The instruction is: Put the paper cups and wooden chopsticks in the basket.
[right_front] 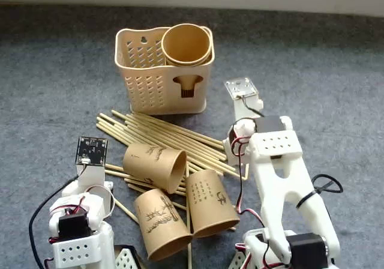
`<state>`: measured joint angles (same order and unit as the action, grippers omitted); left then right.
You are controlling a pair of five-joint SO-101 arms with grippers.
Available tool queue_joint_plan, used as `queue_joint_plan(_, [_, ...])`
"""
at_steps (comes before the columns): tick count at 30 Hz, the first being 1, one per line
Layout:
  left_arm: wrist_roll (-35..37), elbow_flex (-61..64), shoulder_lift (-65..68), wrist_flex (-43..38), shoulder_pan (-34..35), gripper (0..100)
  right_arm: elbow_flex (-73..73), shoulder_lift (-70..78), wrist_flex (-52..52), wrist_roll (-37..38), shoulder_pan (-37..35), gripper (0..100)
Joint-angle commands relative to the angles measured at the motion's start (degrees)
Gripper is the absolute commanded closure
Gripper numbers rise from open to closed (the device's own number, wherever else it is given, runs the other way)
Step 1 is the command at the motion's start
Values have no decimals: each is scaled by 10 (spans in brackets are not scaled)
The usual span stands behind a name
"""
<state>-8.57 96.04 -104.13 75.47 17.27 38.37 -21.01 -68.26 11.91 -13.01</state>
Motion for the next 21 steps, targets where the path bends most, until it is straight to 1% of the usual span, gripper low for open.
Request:
queue_joint_plan(1, [-1, 11, -2, 3, 4, 947, -31, 4, 12, -20, 6, 789])
queue_joint_plan(4, [-1, 11, -2, 3, 4, 947, -39, 3, 7, -47, 4, 788])
queue_joint_plan(6, [-1, 11, -2, 3, 4, 947, -46, 2, -24, -49, 1, 778])
queue_joint_plan(10, [-1, 11, -2, 3, 4, 947, -114, 2, -149, -50, -29, 706])
queue_joint_plan(14, [-1, 11, -2, 3, 4, 947, -182, 2, -248, -51, -70, 700])
queue_joint_plan(18, [-1, 11, -2, 3, 4, 947, -209, 2, -286, -84, -123, 700])
queue_joint_plan(21, [-1, 11, -2, 3, 4, 947, -208, -2, -290, -103, -155, 700])
